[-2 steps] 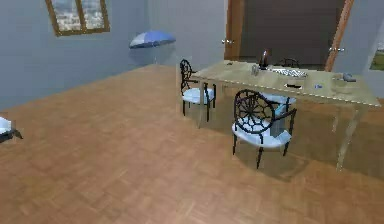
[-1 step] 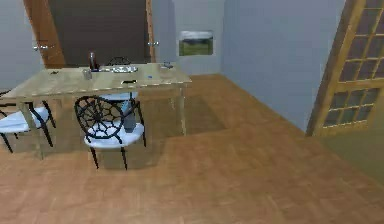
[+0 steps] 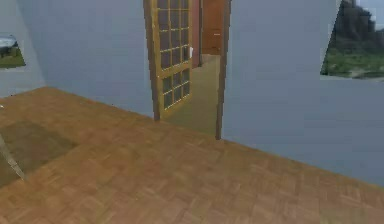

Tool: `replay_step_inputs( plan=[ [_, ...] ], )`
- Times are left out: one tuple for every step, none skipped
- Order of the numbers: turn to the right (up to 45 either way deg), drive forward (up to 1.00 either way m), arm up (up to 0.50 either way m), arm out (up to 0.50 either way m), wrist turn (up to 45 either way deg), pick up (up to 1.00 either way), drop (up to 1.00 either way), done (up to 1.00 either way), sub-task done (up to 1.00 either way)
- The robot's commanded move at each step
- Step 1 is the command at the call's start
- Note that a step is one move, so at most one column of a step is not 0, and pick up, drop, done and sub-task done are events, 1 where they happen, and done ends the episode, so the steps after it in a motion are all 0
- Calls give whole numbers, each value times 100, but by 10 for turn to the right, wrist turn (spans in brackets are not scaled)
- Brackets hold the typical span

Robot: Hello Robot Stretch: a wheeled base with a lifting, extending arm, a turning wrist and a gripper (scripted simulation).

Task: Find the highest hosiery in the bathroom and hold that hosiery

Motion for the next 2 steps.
replay_step_inputs(
  plan=[
    [0,100,0,0,0,0,0,0,0],
    [0,90,0,0,0,0,0,0,0]
  ],
)
